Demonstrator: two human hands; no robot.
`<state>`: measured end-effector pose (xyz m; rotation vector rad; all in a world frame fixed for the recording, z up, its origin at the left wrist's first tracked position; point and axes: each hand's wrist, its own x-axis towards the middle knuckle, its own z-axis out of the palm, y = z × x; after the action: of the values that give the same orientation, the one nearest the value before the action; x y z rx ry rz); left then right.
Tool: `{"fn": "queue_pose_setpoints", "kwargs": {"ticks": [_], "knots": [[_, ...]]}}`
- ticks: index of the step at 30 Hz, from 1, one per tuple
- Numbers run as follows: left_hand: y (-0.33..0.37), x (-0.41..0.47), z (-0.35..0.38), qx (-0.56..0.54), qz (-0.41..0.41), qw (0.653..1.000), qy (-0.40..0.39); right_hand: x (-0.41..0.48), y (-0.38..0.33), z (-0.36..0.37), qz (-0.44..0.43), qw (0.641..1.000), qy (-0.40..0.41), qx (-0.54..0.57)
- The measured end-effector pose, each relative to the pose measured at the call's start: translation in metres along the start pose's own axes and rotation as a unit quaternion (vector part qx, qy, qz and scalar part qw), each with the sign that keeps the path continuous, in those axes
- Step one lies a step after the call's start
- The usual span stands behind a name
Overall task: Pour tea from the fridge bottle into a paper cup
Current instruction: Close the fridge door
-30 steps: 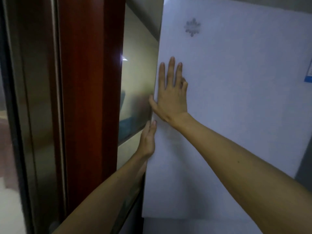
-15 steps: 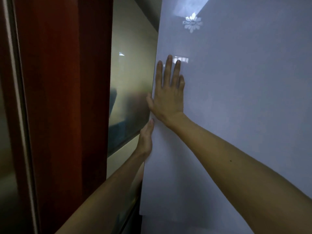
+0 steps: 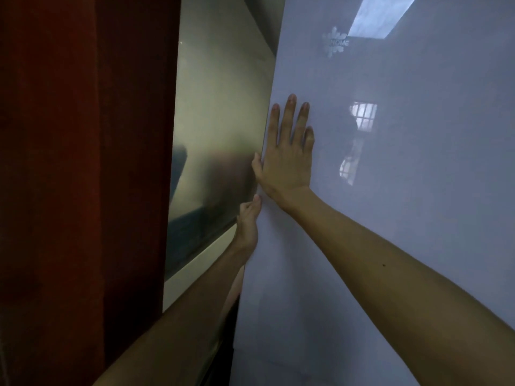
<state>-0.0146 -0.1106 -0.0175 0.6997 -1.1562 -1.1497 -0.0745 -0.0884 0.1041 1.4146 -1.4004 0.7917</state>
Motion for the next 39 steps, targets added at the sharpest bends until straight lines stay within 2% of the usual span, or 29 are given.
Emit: {"fn": "queue_pose_setpoints", "kwargs": {"ticks": [22,29,35,39], "knots": [[-0.001,0.014,0.004,-0.032,-0.014,0.996,-0.081,0.007,0.003,0.02,0.004,1.0,-0.015,-0.016],[-0.005,0.018,0.005,-0.007,-0.008,0.998,-0.056,0.009,0.002,0.021,0.007,0.999,-0.042,-0.021],[0.002,0.01,0.006,0.075,0.009,0.997,-0.017,0.008,0.014,-0.004,-0.033,0.993,-0.103,0.041],[0.019,-0.007,0.005,0.249,0.042,0.968,0.007,0.003,0.032,-0.038,-0.075,0.981,-0.17,0.064]]}}
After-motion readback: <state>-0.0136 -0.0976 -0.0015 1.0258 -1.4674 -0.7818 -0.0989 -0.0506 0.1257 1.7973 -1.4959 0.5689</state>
